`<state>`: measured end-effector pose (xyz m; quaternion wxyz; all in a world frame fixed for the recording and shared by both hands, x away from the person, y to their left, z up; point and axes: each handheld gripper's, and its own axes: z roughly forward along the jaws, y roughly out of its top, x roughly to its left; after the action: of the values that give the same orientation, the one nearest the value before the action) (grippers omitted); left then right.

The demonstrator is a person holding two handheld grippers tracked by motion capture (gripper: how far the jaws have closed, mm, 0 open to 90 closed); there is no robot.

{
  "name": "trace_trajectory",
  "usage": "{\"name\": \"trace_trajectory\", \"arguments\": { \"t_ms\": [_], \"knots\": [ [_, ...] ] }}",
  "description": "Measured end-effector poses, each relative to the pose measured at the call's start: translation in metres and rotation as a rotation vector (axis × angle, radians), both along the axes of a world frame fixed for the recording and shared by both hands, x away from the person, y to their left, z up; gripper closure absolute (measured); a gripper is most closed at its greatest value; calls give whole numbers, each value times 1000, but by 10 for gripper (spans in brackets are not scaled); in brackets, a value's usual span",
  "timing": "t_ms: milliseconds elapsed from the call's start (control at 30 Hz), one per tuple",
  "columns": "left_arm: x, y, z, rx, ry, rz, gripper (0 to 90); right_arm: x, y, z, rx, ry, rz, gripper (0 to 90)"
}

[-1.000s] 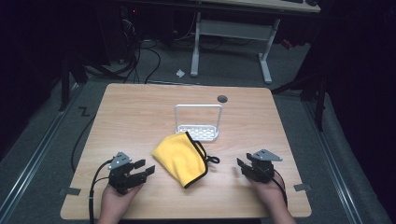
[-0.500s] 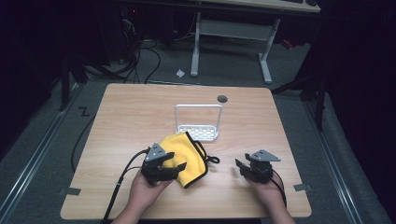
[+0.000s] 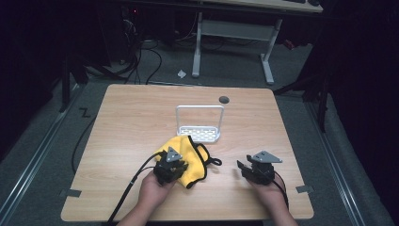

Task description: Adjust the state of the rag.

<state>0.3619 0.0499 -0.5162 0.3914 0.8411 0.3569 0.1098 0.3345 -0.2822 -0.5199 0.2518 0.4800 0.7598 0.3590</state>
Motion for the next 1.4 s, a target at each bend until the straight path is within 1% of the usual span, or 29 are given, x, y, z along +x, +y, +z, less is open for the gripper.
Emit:
{"name": "trace_trajectory", "arguments": {
  "t_ms": [67,167,300,333,400,467,500,567,600,633,700,767,800,833,867,900,933,967,1000,1067,1100,1133,1167,1200,1233,1267,1300,1367,1400],
  "knots": [
    [-2,2,-1,-11,2,-3,806,0,0,0,0,0,2,510],
    [-8,4,0,-19,8,-31,814,-1,1,0,-3,1,3,510],
    [-27,7,0,-25,12,-92,814,-1,1,-1,-7,3,10,510],
    [-32,9,-1,-36,19,-108,814,-1,1,-1,-8,1,12,510],
    [-40,14,-3,-56,14,-124,814,-1,2,-1,-8,0,15,510],
    [-44,22,-5,-92,28,-122,808,-2,4,-1,-9,2,17,510],
    [-46,25,-6,-115,31,-111,797,-2,4,-1,-11,1,20,510],
    [-47,29,-3,-135,41,-95,753,-2,6,-1,-12,2,20,509],
    [-48,30,-1,-138,39,-91,667,-2,7,-1,-14,0,24,509],
    [-49,30,3,-140,28,-87,667,-2,7,-1,-14,0,24,509],
    [-53,31,13,-172,1,-87,596,-2,7,-1,-19,-5,29,509],
    [-59,29,22,-212,-7,-108,535,-3,8,-1,-16,-2,27,509],
    [-62,25,25,-221,-11,-122,492,-2,9,-1,-19,-2,29,509],
    [-66,20,28,-223,-13,-142,492,-2,9,-1,-19,-2,29,509],
    [-70,13,29,-221,-17,-156,439,-1,9,-1,-20,-1,30,509],
    [-73,6,28,-215,-18,-166,439,-1,9,-1,-23,-3,34,510],
    [-76,-2,27,-204,-19,-180,417,0,10,-2,-22,-1,33,510],
    [-79,-10,25,-184,-23,-188,399,-1,10,-2,-24,0,34,509],
    [-81,-18,21,-149,-28,-192,385,-1,11,-1,-24,0,35,509],
    [-83,-32,11,-42,-30,-191,388,-1,11,-1,-25,0,37,510],
    [-83,-37,7,1,-37,-193,393,-2,11,-1,-25,-1,37,510],
    [-85,-40,3,19,-62,-190,391,-2,11,-1,-23,-1,36,510],
    [-87,-41,3,37,-89,-187,411,-2,10,-1,-23,-3,37,510],
    [-89,-43,2,56,-108,-183,411,-2,10,-1,-21,-1,35,510],
    [-90,-43,2,78,-128,-179,435,-2,10,-1,-21,1,34,510],
    [-91,-43,1,95,-150,-170,485,-2,10,-2,-20,3,34,510],
    [-91,-42,1,107,-162,-164,536,-1,10,-2,-23,3,37,511],
    [-90,-40,0,110,-170,-149,638,-1,11,-2,-23,3,39,510],
    [-89,-38,1,103,-163,-145,674,-1,11,-2,-24,1,40,510]
  ]
}}
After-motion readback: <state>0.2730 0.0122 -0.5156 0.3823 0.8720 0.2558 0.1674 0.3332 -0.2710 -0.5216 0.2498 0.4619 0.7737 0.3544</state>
